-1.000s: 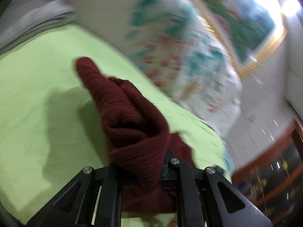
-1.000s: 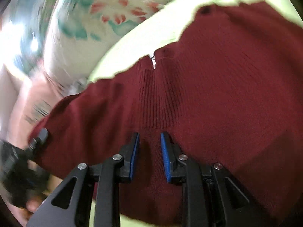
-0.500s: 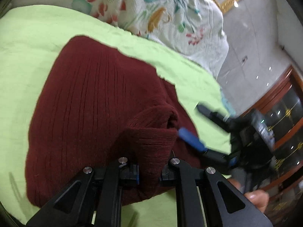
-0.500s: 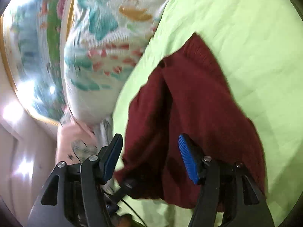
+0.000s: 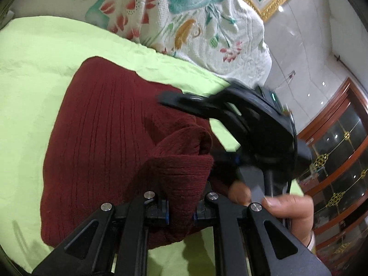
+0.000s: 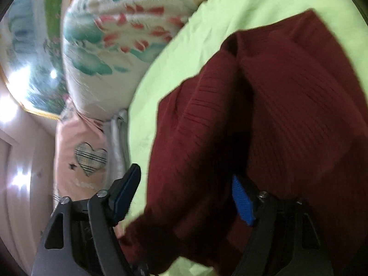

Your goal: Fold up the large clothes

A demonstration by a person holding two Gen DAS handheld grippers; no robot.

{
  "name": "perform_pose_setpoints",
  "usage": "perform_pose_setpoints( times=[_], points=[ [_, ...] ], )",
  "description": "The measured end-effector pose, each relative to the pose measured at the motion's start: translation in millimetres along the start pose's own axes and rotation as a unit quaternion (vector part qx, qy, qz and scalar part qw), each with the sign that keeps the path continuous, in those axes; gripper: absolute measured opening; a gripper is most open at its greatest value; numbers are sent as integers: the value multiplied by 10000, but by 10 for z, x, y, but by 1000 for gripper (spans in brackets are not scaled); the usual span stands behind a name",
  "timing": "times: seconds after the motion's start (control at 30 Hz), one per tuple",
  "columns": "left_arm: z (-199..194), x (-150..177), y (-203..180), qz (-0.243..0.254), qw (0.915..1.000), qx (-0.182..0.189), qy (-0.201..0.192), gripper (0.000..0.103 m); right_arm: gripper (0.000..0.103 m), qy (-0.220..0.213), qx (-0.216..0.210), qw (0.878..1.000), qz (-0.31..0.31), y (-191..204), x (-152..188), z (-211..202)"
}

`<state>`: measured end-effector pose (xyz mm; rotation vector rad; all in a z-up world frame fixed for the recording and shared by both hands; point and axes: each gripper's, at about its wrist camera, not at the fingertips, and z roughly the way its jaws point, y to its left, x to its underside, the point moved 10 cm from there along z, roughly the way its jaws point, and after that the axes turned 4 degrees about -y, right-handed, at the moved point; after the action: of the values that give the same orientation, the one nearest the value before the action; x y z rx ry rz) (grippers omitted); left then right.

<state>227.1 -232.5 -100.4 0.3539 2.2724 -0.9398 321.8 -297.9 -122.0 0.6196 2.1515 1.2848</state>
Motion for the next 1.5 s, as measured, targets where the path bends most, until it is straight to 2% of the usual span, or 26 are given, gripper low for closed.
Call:
perform_pose_setpoints(
  times=[0.03,0.13,0.27,0.33,0.4,0.53,0.57,0.63,0.67,0.7,0.73,0.8,0.83,0.87,0.9,0.93,0.97,1.0,1.03,1.1,1.2,1.4,1.5],
  points=[
    [42,4,-8,36,10000,-16,44,12,22,61,144,9998,-134,6,-14,57],
    [54,-81,-131,145,9999,-3,19,11,21,23,117,9994,-338,101,-99,19],
    [54,-285,-561,352,9984,418,-152,13,21,-489,18,9928,-1091,420,-293,-433],
    [156,-271,-766,422,9971,623,-70,14,21,-744,126,9874,-1392,461,-399,-689],
    [341,-183,-851,497,9964,683,111,15,21,-730,393,9868,-1390,250,-459,-800],
    [798,197,-748,504,9932,509,915,16,21,-382,1027,9892,-976,-483,-392,-688],
    [796,247,-748,542,9926,493,967,17,21,-330,1016,9900,-916,-560,-354,-652],
    [691,252,-773,605,9924,556,918,25,22,-420,736,9932,-796,-607,-325,-658],
    [611,246,-789,588,9919,650,915,32,22,-463,686,9936,-766,-610,-330,-679],
    [511,232,-796,547,9916,742,903,42,24,-481,703,9934,-763,-614,-337,-688],
    [385,184,-789,501,9919,807,845,48,27,-491,735,9931,-769,-614,-345,-700],
    [150,65,-740,451,9933,803,699,64,29,-507,874,9907,-907,-585,-339,-731],
    [21,-17,-670,453,9948,721,563,69,33,-522,1001,9886,-1000,-562,-332,-760],
    [-86,-95,-581,439,9964,589,423,81,36,-540,1148,9860,-1082,-567,-322,-804],
    [-181,-168,-459,401,9979,428,280,88,46,-595,1344,9822,-1169,-549,-311,-877],
    [-268,-255,-279,331,9991,233,144,89,61,-655,1432,9800,-1215,-539,-309,-930],
    [-291,-281,-182,294,9994,154,119,90,69,-755,1494,9776,-1279,-518,-312,-996],
    [-278,-322,-28,207,9997,33,137,91,83,-892,1506,9753,-1349,-486,-315,-1074],
    [-235,-341,151,51,9997,-107,231,91,83,-1027,1455,9743,-1380,-454,-318,-1149],
    [-152,-349,424,-319,9985,-203,391,91,83,-1012,1389,9763,-1311,-433,-314,-1177],
    [11,-319,711,-900,9941,-2,611,91,83,-786,1369,9807,-1152,-478,-287,-1112],
    [374,-186,779,-1205,9860,326,1105,94,83,-486,1144,9892,-772,-621,-251,-919],
    [688,-92,744,-1294,9800,397,1461,96,83,-349,1098,9911,-664,-706,-245,-826]
  ],
)
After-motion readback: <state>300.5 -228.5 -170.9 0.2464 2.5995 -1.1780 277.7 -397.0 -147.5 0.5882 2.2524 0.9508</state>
